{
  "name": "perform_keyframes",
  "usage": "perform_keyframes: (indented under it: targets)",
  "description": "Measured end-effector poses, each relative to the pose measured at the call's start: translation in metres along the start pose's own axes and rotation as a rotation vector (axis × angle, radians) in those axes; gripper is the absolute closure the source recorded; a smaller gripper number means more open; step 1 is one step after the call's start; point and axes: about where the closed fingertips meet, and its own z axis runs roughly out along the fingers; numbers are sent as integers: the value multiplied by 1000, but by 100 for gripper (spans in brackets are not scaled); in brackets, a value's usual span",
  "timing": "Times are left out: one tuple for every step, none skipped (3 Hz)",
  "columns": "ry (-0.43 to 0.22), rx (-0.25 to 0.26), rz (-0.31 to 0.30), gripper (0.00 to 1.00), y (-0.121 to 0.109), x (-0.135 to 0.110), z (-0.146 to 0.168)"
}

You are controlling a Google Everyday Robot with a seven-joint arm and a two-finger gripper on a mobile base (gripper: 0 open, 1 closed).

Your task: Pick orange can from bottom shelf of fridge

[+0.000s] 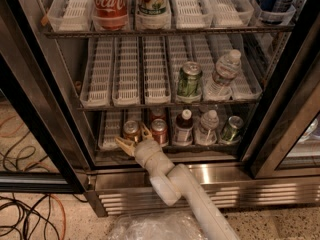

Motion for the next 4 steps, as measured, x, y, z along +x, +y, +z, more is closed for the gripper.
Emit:
perform_keyframes:
  targets:
    - [2,4,7,27,-5,2,5]
    - [8,1,12,36,-6,6,10]
    - [8,1,12,55,-6,6,10]
    - [8,1,12,78,-6,6,10]
